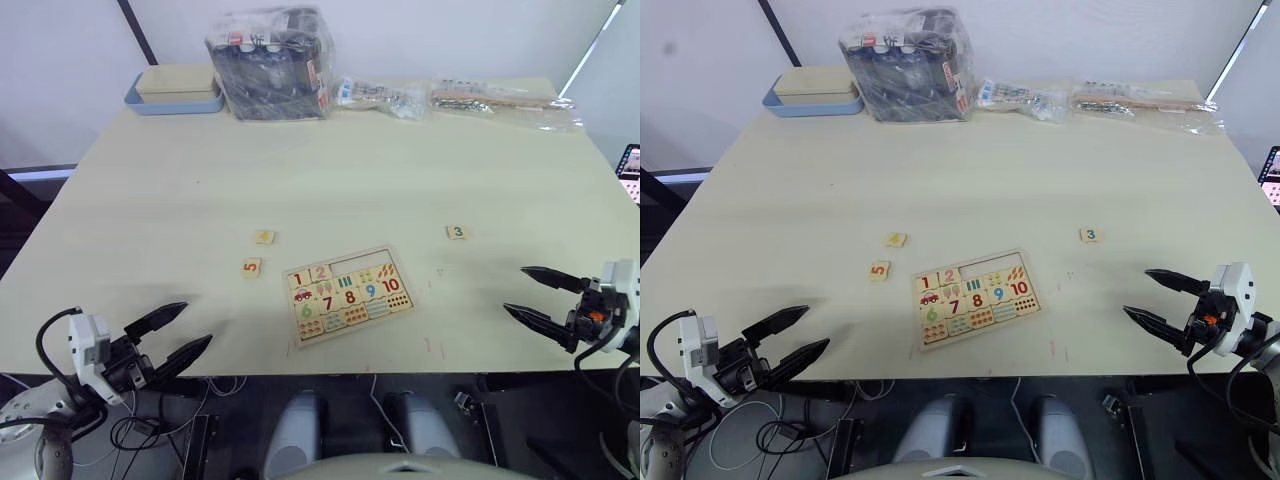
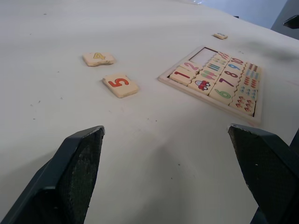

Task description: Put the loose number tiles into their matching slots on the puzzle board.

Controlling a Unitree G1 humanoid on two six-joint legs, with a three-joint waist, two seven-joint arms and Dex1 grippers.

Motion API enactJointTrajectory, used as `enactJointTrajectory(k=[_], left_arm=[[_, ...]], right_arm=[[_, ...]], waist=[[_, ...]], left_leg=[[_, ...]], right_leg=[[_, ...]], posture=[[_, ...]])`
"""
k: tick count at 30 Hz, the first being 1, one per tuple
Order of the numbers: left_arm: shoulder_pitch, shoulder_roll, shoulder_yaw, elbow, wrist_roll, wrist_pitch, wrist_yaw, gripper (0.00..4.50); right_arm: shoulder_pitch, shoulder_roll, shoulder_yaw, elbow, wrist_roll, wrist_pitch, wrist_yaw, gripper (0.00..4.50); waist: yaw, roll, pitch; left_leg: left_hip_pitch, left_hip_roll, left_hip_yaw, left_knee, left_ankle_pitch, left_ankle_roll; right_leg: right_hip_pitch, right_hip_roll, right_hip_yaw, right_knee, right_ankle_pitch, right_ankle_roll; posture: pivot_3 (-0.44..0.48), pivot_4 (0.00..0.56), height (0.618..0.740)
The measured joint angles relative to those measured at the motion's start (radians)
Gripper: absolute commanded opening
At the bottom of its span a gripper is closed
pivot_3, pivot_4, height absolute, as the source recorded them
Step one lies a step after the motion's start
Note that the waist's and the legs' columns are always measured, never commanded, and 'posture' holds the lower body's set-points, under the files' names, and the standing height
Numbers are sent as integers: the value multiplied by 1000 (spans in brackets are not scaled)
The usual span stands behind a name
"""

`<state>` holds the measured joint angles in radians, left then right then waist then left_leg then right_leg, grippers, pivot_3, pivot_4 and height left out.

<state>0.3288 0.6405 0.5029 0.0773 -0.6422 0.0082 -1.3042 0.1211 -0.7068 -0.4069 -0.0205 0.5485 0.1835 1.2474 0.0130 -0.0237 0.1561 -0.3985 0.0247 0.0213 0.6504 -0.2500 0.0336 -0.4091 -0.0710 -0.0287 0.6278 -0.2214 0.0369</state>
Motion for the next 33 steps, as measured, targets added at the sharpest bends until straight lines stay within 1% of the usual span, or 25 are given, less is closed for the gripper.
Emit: enactJointTrajectory(k=[12, 22, 24, 29, 33], left_arm=[[-3, 0, 0, 13, 11, -15, -9, 4500], [0, 0, 0, 7, 9, -15, -9, 4500], [6, -1, 2, -6, -5, -13, -22, 4500], [0, 16, 8, -66, -84, 12, -102, 4500], [-1, 35, 11, -69, -108, 33, -137, 4500]], right_arm=[[-16, -2, 19, 22, -5, -14, 1, 4460], [-110, -27, 60, 71, -14, -10, 10, 4460], [-172, -33, 96, 91, -27, 11, 2, 4460], [-434, -74, 225, 158, -80, 115, -20, 4460], [-552, -92, 310, 238, -148, 122, -9, 4460]], waist=[[1, 0, 0], [0, 0, 0], [-2, 0, 0], [-4, 1, 0], [2, 1, 0]], left_leg=[[0, 0, 0, 0, 0, 0], [0, 0, 0, 1, 0, 0], [0, 0, 1, 1, 0, 0], [1, 1, 0, 1, 0, 0], [-1, 0, 0, 1, 0, 0]], right_leg=[[0, 0, 0, 0, 0, 0], [0, 0, 0, 0, 0, 0], [0, 0, 0, 0, 0, 0], [0, 1, 0, 1, 0, -1], [0, 1, 0, 0, 0, -1]], posture=[[0, 150, 740], [0, 150, 740], [0, 150, 740], [0, 150, 740], [0, 150, 740]])
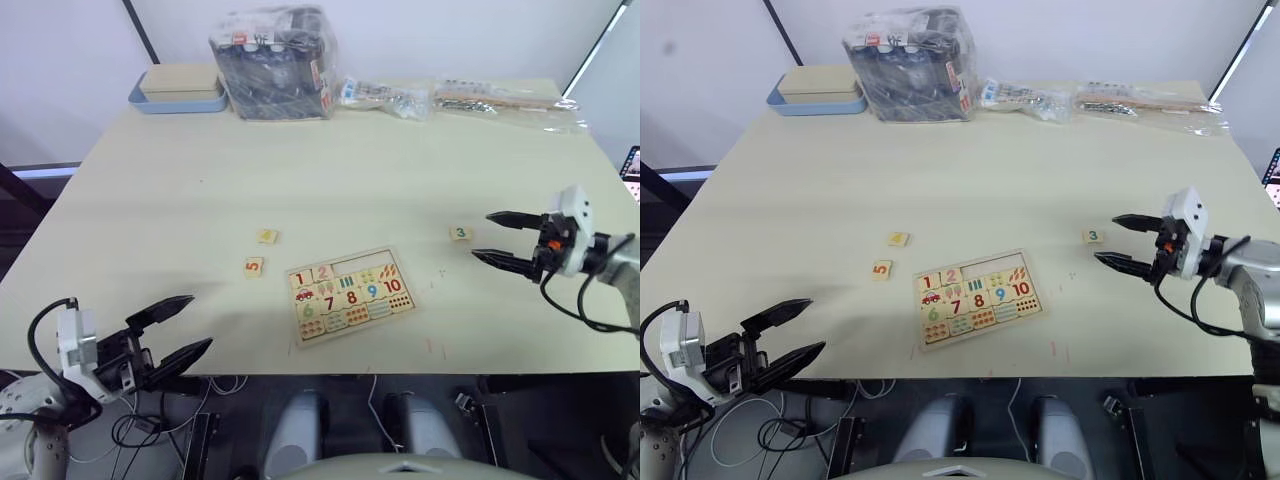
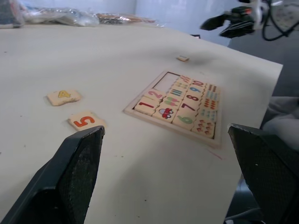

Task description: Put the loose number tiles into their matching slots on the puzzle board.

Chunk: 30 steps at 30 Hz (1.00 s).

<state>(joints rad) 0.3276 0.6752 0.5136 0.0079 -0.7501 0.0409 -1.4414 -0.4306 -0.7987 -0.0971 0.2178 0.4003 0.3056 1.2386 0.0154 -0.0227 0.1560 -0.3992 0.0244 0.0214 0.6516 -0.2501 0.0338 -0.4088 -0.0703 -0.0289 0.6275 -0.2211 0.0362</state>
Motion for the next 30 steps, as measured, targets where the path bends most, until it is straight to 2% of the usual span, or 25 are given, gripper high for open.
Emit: enactJointTrajectory(k=[5, 8, 16, 20, 23, 30], left_arm=[[-26, 2, -2, -11, -30, 14, -54, 4500], [-38, 3, 0, -25, -44, 16, -82, 4500], [-41, -15, 15, -69, -70, 24, -61, 4500], [-23, -35, 19, -103, -71, 29, -36, 4500], [-7, -42, 24, -121, -71, 34, -16, 4500], [8, -50, 26, -148, -71, 39, 7, 4500]], right_arm=[[-230, 15, 160, 265, -145, -21, 40, 4460], [-357, 47, 240, 474, -247, -113, 69, 4460], [-516, 129, 286, 828, -379, -297, 84, 4460], [-537, 146, 286, 923, -419, -355, 76, 4460], [-561, 153, 284, 970, -440, -389, 85, 3645], [-568, 166, 271, 1001, -463, -436, 66, 3645]], waist=[[-7, 0, 0], [-10, 0, 0], [-25, 1, 1], [-29, 1, 1], [-31, 1, 1], [-31, 1, 0]], left_leg=[[0, -1, 1, 2, 0, 1], [0, -2, 1, 1, 0, 1], [0, -1, 2, 1, 0, 1], [0, -1, 1, 1, 0, 1], [1, -1, 1, 1, 0, 1], [1, -1, 1, 1, 0, 1]], right_leg=[[0, 0, 1, 0, 1, 1], [0, 1, 1, 0, 1, 1], [0, 0, 1, -1, 3, 5], [0, 0, 2, 0, 3, 5], [0, 0, 2, 0, 3, 5], [0, 0, 2, 0, 3, 5]], posture=[[0, 150, 740], [0, 150, 740], [0, 150, 740], [0, 150, 740], [0, 150, 740], [0, 150, 740]])
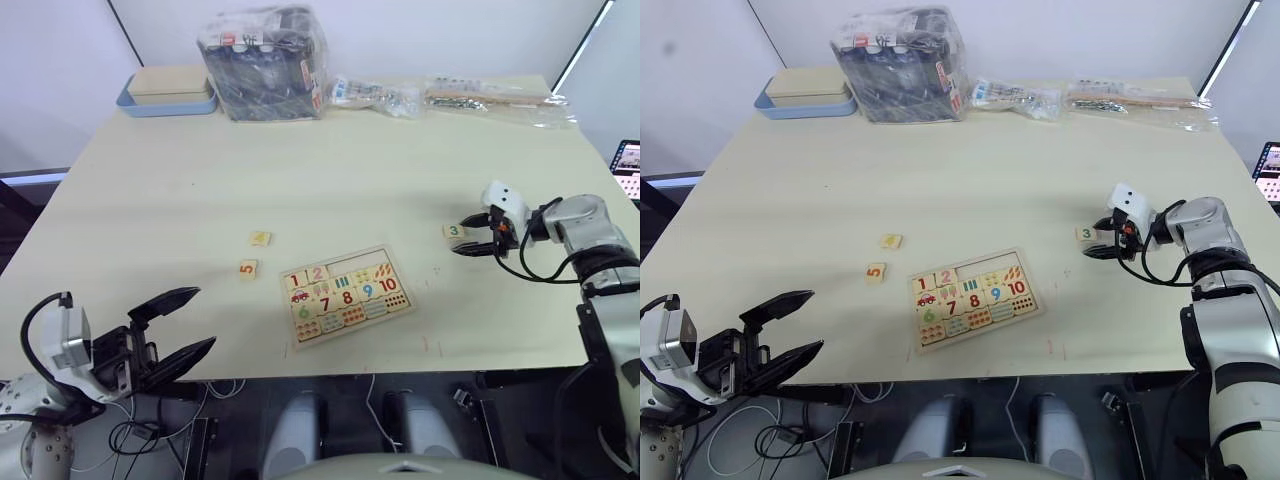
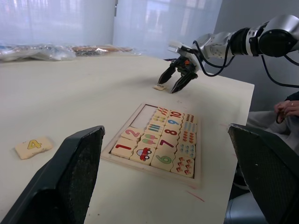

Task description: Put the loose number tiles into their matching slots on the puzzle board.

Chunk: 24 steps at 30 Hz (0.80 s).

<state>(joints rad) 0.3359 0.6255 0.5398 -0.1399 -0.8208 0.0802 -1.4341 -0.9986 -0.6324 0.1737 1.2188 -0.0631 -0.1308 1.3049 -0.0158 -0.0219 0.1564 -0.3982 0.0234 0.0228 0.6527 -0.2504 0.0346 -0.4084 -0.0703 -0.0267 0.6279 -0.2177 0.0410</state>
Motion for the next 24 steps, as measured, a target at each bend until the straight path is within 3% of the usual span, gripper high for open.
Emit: enactJointTrajectory(k=[17, 20, 24], left_arm=[[-20, -3, -1, -8, 1, 16, 31, 4500], [-21, -3, -1, -8, 1, 20, 34, 4500], [-23, -3, -1, -8, 3, 21, 36, 4500]], right_arm=[[3, 12, -30, 4, -11, -9, 31, 3645], [4, 13, -34, 4, -11, -8, 39, 2872], [6, 16, -34, 3, -12, -14, 39, 2872]], waist=[[-1, 0, 0], [-1, 0, 0], [-1, 0, 0]], left_leg=[[0, 0, 0, 0, 0, 0], [0, 0, 0, 0, 0, 0], [0, 0, 0, 0, 0, 0]], right_leg=[[0, 0, 0, 0, 0, 0], [0, 0, 0, 0, 0, 0], [0, 0, 0, 0, 0, 0]], posture=[[0, 150, 740], [0, 150, 740], [0, 150, 740]])
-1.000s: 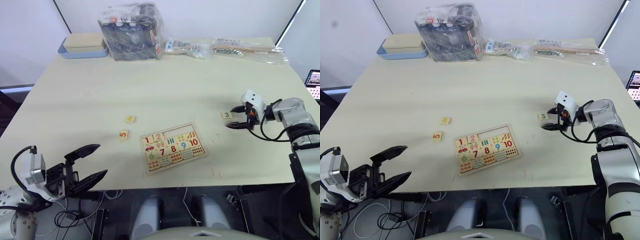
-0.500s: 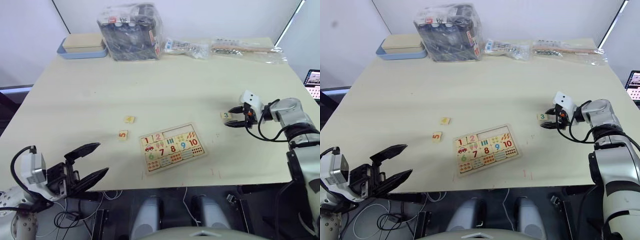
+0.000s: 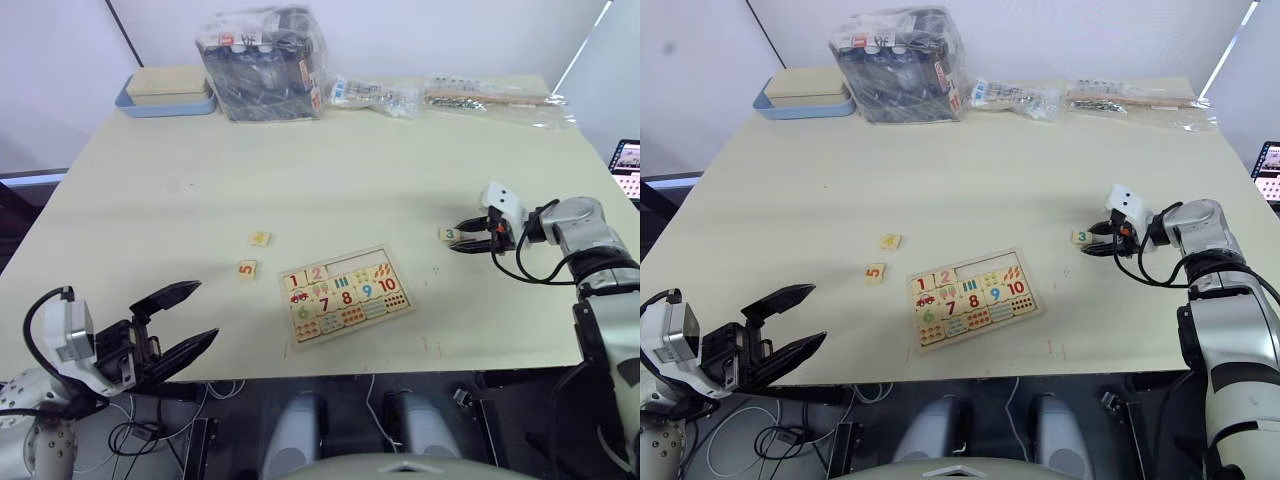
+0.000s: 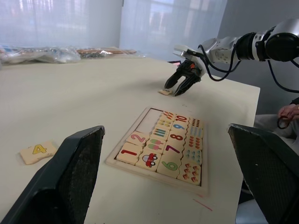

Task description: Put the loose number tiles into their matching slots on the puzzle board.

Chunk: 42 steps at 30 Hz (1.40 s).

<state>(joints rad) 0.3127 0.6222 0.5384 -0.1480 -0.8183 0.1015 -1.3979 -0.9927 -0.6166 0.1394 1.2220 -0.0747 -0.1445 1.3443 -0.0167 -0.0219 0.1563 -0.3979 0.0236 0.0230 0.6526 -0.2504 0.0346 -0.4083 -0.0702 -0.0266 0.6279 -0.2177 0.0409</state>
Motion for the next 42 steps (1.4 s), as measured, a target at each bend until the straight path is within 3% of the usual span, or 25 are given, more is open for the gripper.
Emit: enactJointTrajectory(k=[11, 17, 27, 31, 36, 42], left_arm=[[0, 0, 0, 0, 0, 0, 6, 4500], [5, 0, 0, -3, 1, 0, 7, 4500], [11, 0, 0, -12, 3, -1, 8, 4500], [25, 0, 1, -14, 3, -2, 7, 4500], [31, -1, 2, -15, 4, -8, 7, 4500], [45, -3, 4, -13, 10, -22, 7, 4500]], right_arm=[[5, 3, 0, -1, -2, -21, -13, 2872], [5, 9, -1, -1, -2, -22, -24, 854], [35, 6, 0, -93, 0, -29, -3, 855], [66, -14, 29, -387, -9, 122, 30, 855], [69, -36, 71, -836, 9, 480, 75, 855], [39, -27, 185, -1165, 89, 818, 142, 855]], waist=[[0, 0, 0], [0, 0, 0], [0, 1, 0], [1, 3, 2], [4, 3, 1], [5, 3, 2]], left_leg=[[0, 0, 0, 0, 0, 0], [0, 0, 0, 0, 0, 0], [0, 0, 0, 0, 0, 0], [0, 1, 0, 0, 0, 0], [0, 1, -1, 0, 0, 0], [-1, 1, -2, 0, 0, 0]], right_leg=[[0, 0, 0, 0, 0, 0], [0, 0, 0, 0, 0, 0], [0, 0, 0, 0, 0, 0], [-1, 0, 0, 0, 0, 0], [-1, 0, -1, 0, 0, 0], [-1, -2, -2, 0, -2, -4]], posture=[[0, 150, 740], [0, 150, 740], [0, 150, 740], [0, 150, 740], [0, 150, 740], [0, 150, 740]])
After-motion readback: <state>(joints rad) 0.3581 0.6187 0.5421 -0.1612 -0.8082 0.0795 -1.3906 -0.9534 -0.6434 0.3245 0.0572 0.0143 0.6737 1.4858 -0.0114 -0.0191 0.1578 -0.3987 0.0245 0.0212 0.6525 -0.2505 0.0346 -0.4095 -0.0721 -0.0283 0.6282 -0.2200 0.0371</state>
